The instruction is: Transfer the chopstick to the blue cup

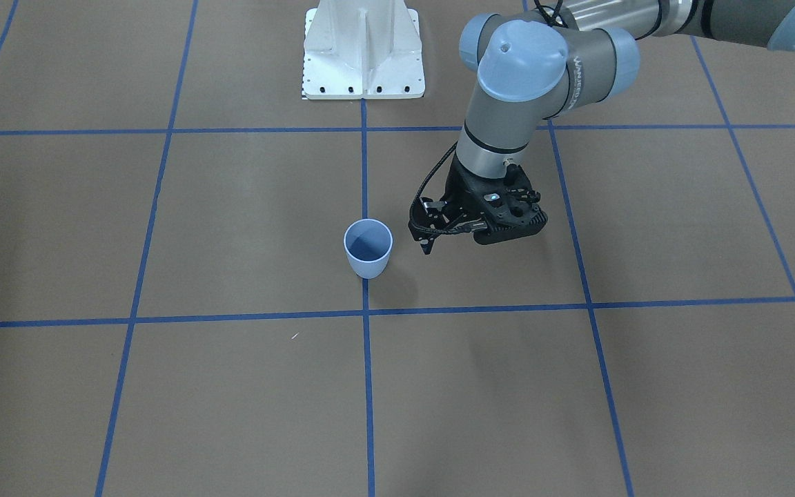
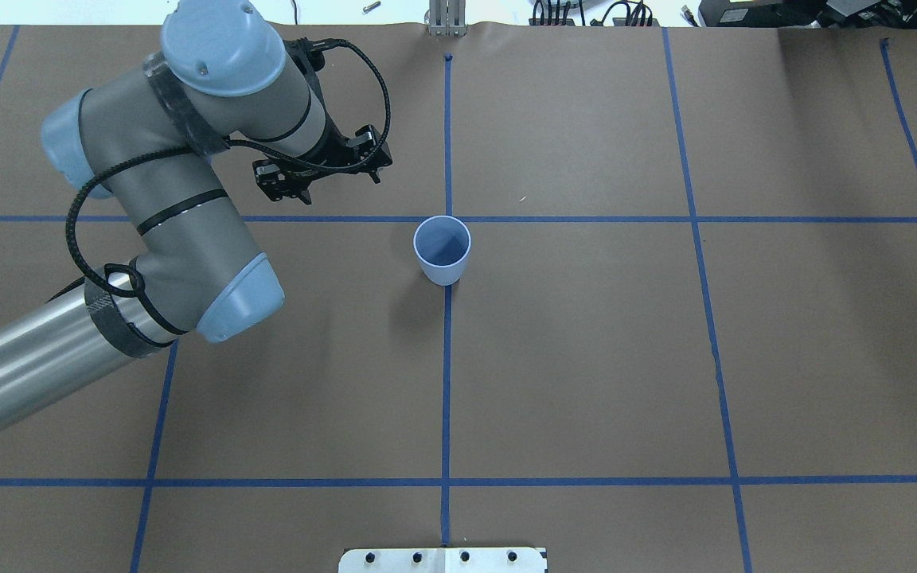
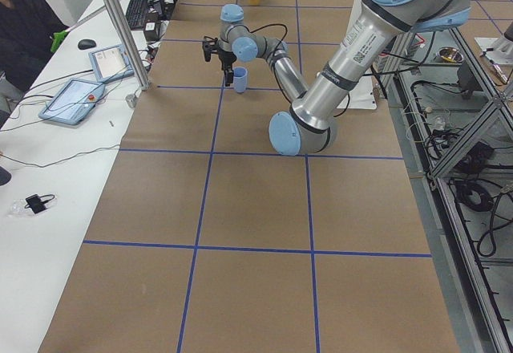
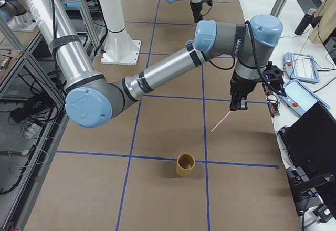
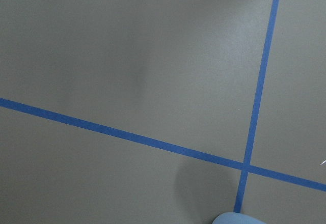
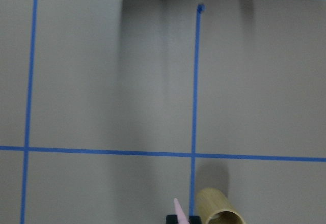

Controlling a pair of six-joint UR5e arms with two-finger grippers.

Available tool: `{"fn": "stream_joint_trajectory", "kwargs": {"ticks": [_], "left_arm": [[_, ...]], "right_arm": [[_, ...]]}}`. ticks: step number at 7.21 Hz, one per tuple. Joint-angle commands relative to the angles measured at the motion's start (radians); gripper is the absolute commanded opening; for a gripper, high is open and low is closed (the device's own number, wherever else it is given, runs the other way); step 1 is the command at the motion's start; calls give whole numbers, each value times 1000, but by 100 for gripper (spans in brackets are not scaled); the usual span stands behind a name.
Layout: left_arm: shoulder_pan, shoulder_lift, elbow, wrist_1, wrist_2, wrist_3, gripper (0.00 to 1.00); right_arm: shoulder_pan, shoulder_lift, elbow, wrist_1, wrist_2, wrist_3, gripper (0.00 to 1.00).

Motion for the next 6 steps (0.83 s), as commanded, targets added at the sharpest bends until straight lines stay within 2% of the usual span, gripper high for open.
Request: {"fn": "stream_joint_trajectory", "kwargs": {"ticks": [1,4,6], "left_arm": [[-143,86,-41,25,-89,235,99],[-455,260,-22,25,-312,695,99],[-607,289,101,25,-370,981,99]], "right_arm": [[-125,60,67,63,36,224,0],[-349,77,81,377,83,635,0],[-473,149,141,412,77,861,0]]}}
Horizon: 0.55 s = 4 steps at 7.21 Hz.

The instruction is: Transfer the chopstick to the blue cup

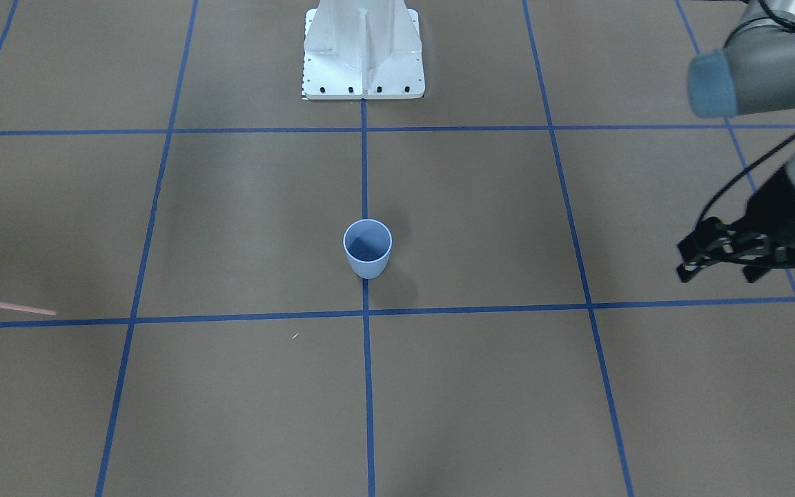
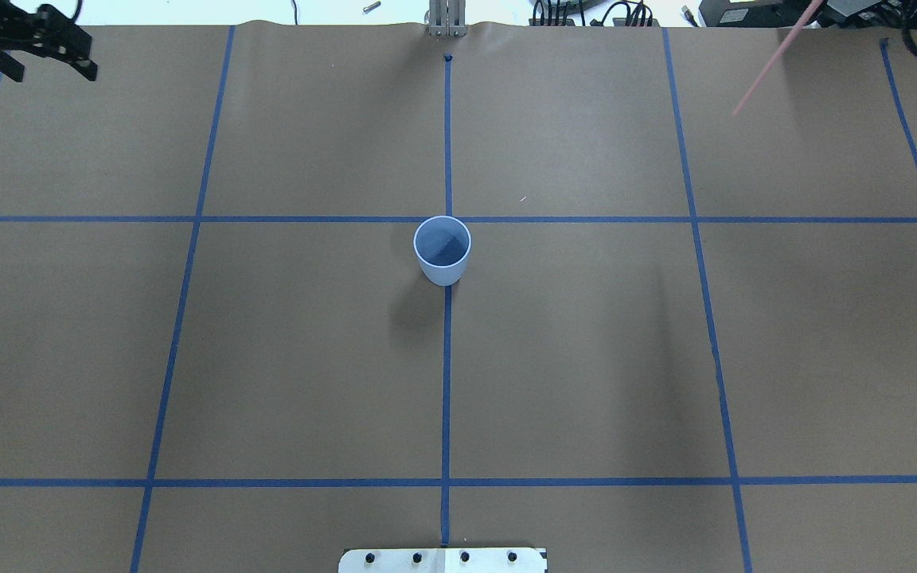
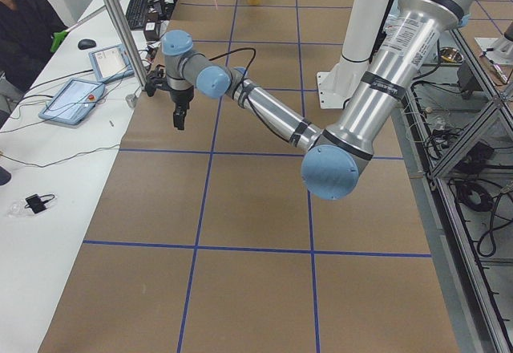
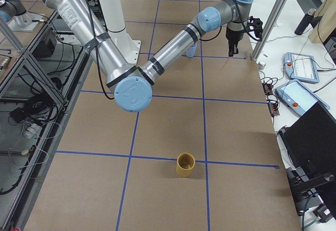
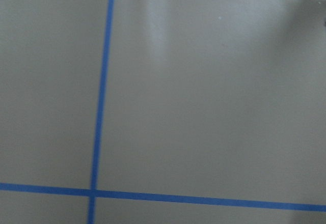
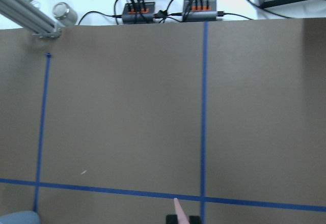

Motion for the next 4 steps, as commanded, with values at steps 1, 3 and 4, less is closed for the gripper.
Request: {"fn": "stream_joint_trajectory", "kwargs": {"ticks": [1,3,4], "left_arm": [[-140,19,138,-2,-42,263,99],[-176,19,178,-3,-42,324,99],[-176,20,189,-6,-41,324,99]], "right_arm": [[-121,85,50,26,-14,214,0],[-245,178,61,18,-77,353,0],[-339,229,55,18,-144,429,0]]}}
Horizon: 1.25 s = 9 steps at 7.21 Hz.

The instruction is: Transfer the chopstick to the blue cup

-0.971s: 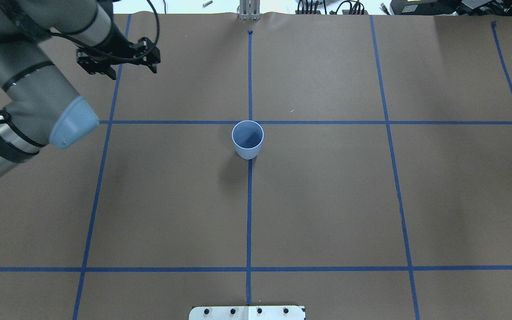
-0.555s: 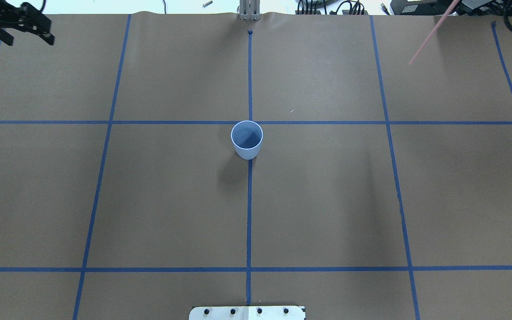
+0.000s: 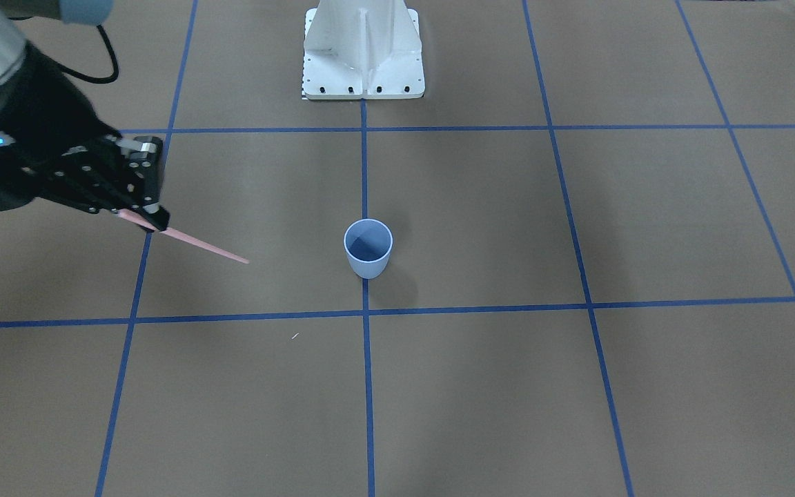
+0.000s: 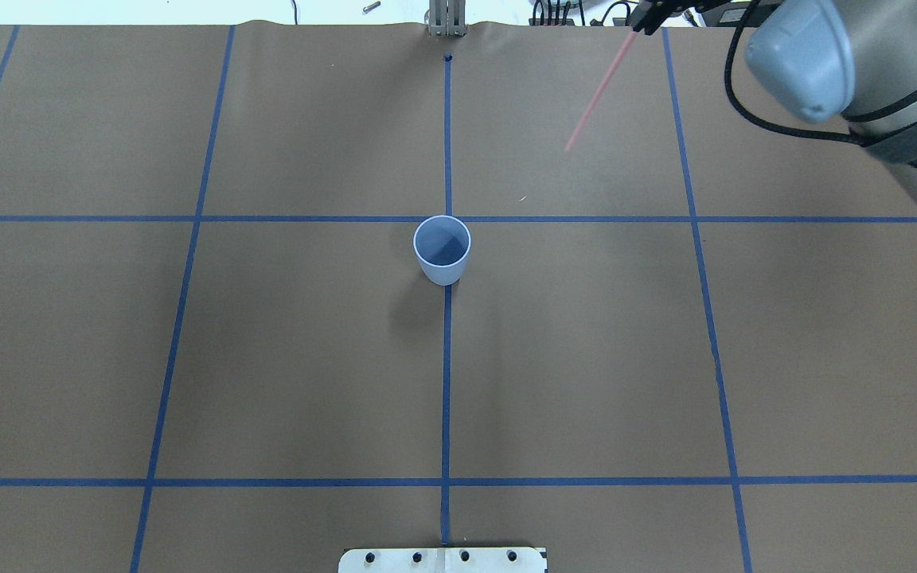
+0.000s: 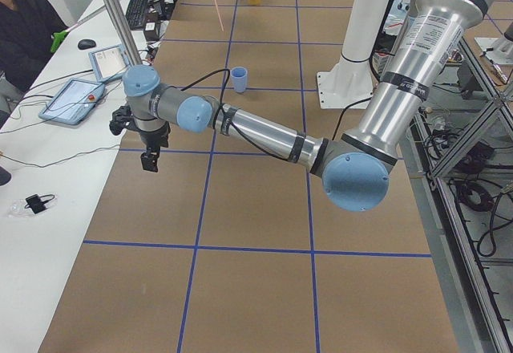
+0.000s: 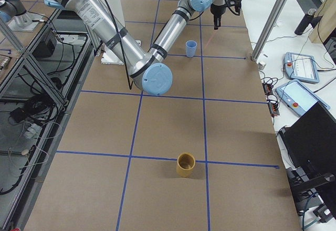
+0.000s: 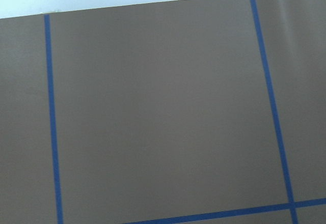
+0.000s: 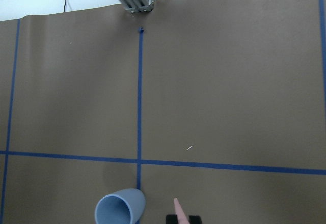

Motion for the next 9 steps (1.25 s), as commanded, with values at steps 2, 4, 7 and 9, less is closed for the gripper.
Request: {"fn": "stream_joint_trajectory", "kwargs": {"ticks": [2,4,7,9], "left_arm": [[-7,0,43,-11,1,14,99],[-7,0,52,-12,2,15,99],[-8,0,52,-12,2,15,99],[-8,0,52,-12,2,14,99]], "right_arm": [[-204,118,-19,-4,-125,104,0],[-305,130,-40,-31,-263,104,0],[-385,115,-68,-31,-355,102,0],[-393,118,-79,-31,-357,95,40]]}}
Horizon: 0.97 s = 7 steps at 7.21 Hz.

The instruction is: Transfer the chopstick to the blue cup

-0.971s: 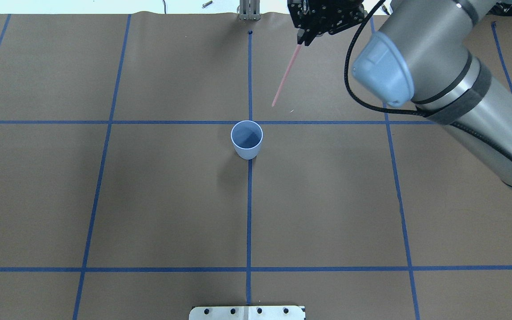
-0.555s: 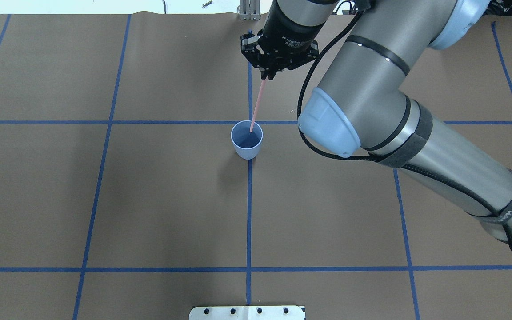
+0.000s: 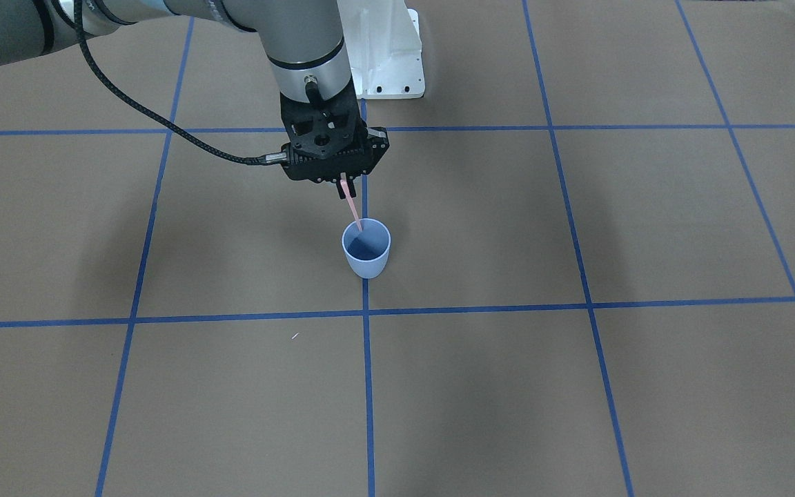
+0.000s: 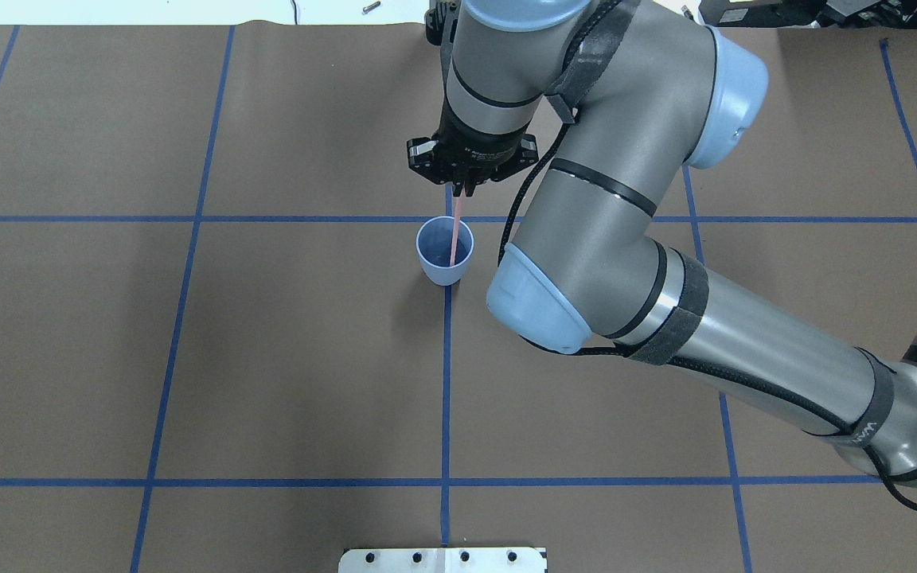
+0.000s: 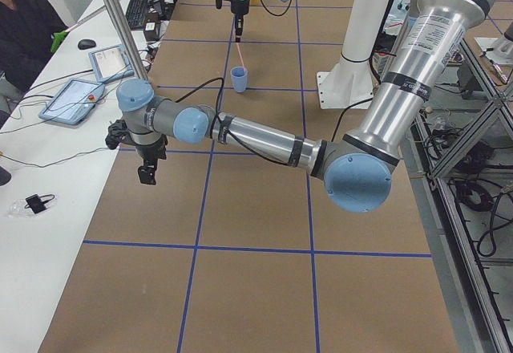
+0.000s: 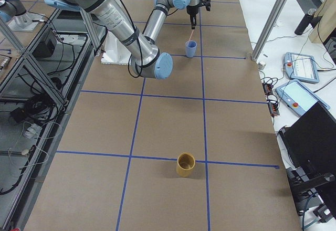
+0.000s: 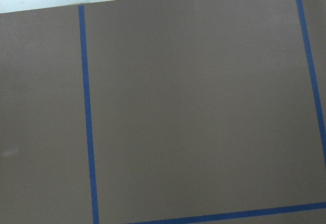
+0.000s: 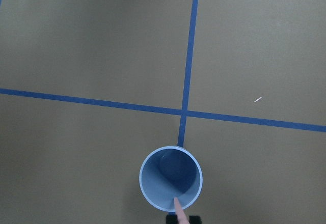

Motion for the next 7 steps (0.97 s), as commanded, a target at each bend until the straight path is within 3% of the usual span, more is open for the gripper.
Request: {"fn": "stream_joint_trajectory", "kwargs": {"ticks": [1,4,5,7], "left_arm": [[0,0,0,0,0,-1,99],[1,-5,8,2,0,-3,99],[0,-3,8,-1,0,-1,99],[-8,0,-1,-2,-3,-1,99]], "right_arm": [[-5,-2,-2,0,-5,-7,99],[43,-18,15,-1,10,-54,100],[114,-53,27,-7,80,-68,100],[305,-260,140,-15,163,-234,100]]}}
